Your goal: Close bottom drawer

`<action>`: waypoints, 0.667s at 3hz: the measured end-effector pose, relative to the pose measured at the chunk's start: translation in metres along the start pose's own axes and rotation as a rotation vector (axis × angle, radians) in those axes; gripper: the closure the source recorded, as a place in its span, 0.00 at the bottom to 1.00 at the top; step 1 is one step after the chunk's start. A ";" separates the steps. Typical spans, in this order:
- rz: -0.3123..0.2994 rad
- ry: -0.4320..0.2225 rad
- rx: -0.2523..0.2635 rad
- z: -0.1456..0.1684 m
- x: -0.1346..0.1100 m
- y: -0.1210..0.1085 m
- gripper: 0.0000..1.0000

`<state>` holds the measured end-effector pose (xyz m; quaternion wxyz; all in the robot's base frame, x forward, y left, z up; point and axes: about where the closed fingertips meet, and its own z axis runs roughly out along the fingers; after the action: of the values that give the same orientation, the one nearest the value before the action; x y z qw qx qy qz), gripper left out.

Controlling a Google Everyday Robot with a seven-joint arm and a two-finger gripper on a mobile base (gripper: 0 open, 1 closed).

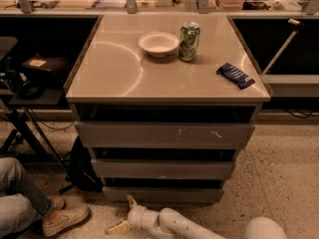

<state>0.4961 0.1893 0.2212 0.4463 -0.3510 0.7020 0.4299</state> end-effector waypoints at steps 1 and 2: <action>-0.002 -0.002 -0.002 0.001 -0.001 0.001 0.00; 0.043 -0.014 0.069 -0.006 0.011 -0.017 0.00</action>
Offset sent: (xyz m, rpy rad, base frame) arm 0.0227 -0.0380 -0.0348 -0.0009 0.0642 -0.1944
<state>0.5051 0.1763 0.2076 0.4538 -0.3173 0.7204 0.4175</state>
